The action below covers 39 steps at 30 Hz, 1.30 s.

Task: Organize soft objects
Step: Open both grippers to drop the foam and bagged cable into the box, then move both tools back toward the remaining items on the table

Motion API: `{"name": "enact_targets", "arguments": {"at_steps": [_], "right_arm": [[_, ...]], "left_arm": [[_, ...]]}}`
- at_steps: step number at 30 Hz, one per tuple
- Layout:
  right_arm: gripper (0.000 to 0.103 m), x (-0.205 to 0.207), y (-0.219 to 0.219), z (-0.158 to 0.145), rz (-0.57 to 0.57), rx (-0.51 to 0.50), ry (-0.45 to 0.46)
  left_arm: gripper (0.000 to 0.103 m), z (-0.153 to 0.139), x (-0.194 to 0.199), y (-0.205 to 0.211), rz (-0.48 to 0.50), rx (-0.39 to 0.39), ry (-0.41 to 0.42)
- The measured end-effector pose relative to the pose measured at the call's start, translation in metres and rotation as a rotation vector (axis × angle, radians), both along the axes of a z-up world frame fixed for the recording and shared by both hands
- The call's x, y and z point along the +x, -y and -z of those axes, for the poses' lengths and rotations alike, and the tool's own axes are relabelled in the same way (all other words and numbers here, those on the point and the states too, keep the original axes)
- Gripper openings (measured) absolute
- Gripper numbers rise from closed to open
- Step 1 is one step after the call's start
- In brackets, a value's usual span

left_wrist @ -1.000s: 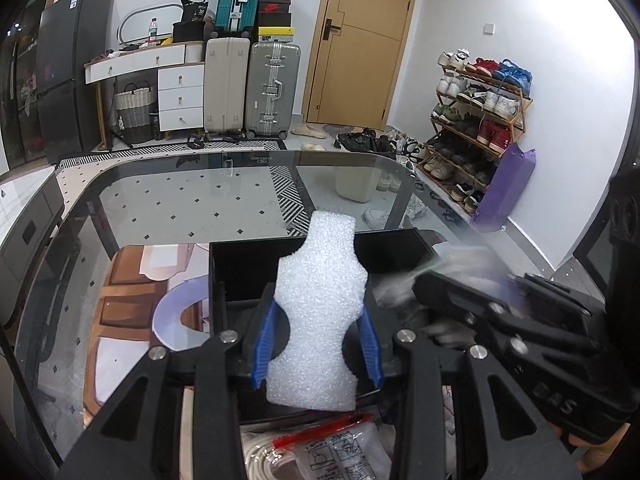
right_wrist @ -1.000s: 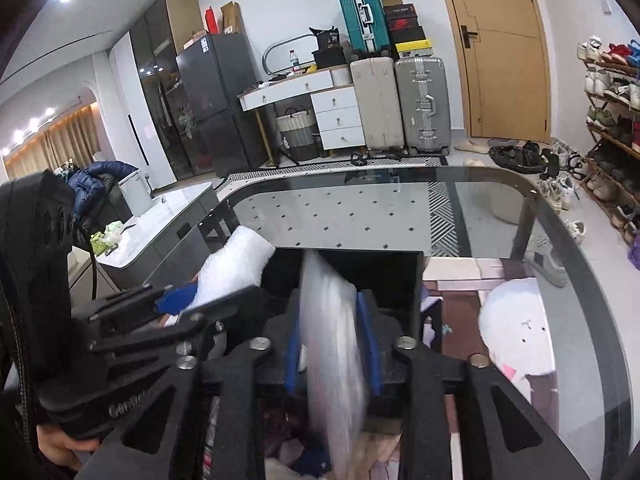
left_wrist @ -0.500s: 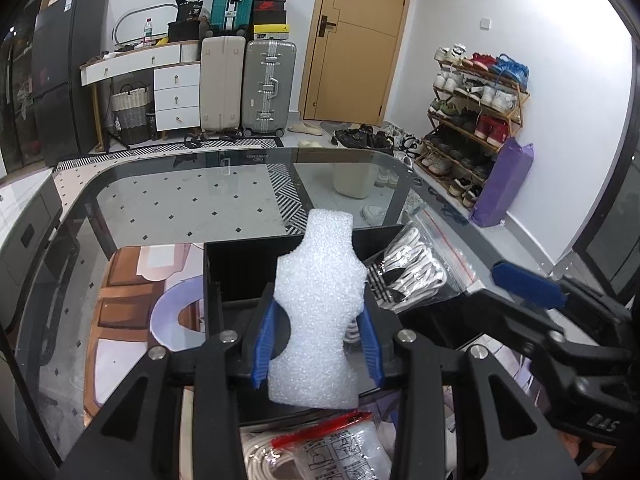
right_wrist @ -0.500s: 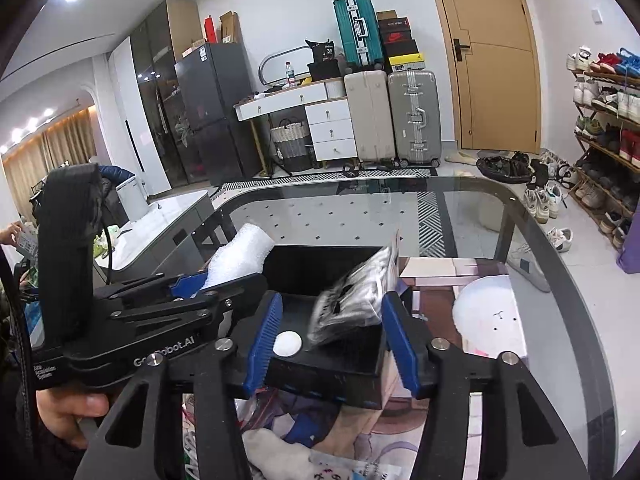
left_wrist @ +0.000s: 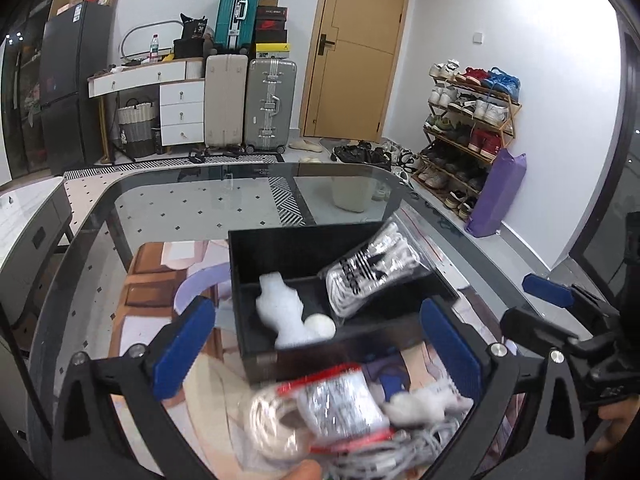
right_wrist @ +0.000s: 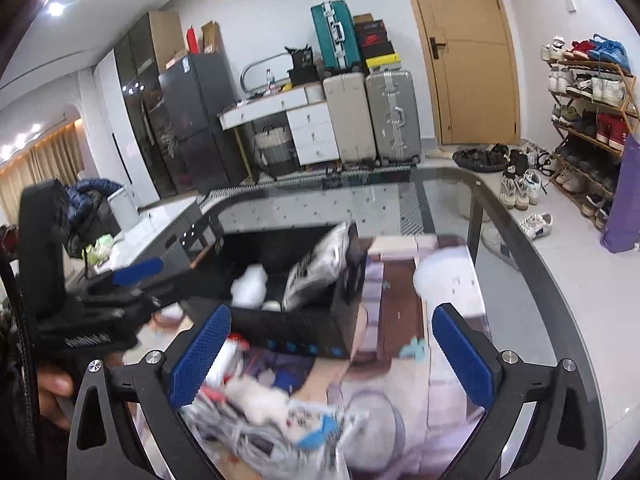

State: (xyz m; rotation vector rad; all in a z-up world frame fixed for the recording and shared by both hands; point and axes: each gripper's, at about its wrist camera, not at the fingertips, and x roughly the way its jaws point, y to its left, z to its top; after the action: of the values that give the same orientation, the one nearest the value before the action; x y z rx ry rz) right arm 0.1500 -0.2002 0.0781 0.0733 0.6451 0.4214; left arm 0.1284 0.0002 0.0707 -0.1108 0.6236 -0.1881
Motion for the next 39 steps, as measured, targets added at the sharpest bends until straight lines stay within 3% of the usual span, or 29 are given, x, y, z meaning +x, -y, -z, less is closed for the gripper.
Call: {"name": "enact_targets", "arguments": {"at_steps": [8, 17, 28, 39], "right_arm": [[0.103, -0.03, 0.013, 0.009, -0.019, -0.018, -0.013], [0.103, -0.044, 0.014, 0.025, -0.044, -0.091, -0.064], [0.103, -0.035, 0.022, 0.045, -0.017, -0.15, -0.118], [0.103, -0.022, 0.024, 0.076, -0.016, -0.221, -0.215]], "left_arm": [[0.103, 0.005, -0.043, -0.005, -0.022, -0.021, 0.007], [0.103, 0.031, -0.07, -0.009, -0.034, 0.001, -0.032], [0.103, 0.051, -0.091, 0.003, -0.004, 0.092, -0.065], [0.103, 0.066, -0.092, 0.012, 0.053, 0.111, -0.122]]}}
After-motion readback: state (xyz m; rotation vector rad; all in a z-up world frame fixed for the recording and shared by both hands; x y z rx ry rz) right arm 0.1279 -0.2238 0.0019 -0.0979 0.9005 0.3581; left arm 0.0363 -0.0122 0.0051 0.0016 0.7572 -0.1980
